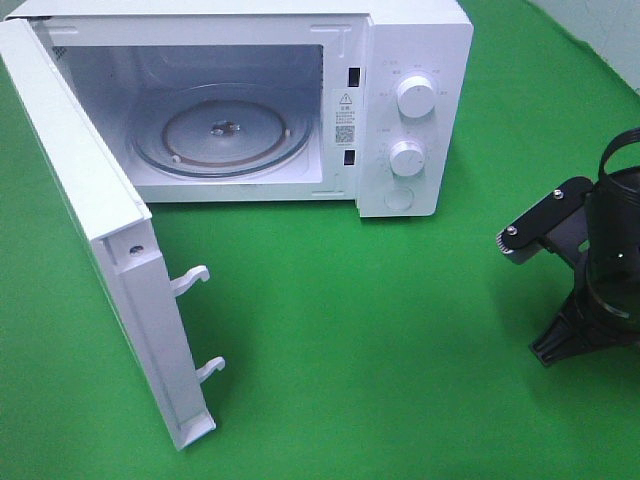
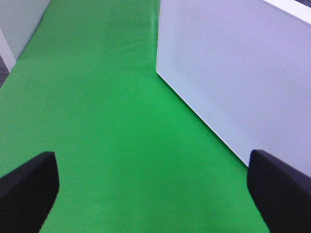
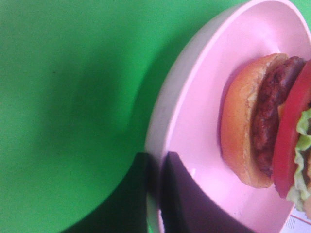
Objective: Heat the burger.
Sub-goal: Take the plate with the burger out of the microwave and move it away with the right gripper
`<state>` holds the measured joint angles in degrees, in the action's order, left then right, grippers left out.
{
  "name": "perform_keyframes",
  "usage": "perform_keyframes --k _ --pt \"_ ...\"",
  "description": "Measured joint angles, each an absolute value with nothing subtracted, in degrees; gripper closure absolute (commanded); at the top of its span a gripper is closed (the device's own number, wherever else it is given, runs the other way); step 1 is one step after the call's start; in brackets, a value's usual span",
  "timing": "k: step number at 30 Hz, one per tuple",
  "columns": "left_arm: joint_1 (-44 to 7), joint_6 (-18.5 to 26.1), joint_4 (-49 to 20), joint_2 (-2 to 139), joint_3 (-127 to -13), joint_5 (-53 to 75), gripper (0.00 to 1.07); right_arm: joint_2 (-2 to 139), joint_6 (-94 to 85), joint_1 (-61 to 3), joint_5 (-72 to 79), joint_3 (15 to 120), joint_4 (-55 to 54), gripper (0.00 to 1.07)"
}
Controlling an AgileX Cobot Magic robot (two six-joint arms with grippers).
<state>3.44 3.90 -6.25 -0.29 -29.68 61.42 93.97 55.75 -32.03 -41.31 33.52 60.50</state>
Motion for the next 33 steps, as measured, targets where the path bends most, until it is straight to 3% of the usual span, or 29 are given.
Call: perform_keyframes --k 25,29,33 --pt "3.4 3.9 -6.2 -0.3 -29.7 61.4 0.09 101.9 60.4 -30.3 -39.8 34.0 59.0 1.07" --pt "3.4 3.9 -6.2 -0.3 -29.7 61.4 0.09 101.9 60.4 -30.3 -39.5 34.0 58.3 1.02" --pt "3.4 3.9 -6.2 -0.3 -29.7 61.4 0.09 101.8 60.4 -30.3 -40.0 34.2 56.9 0.87"
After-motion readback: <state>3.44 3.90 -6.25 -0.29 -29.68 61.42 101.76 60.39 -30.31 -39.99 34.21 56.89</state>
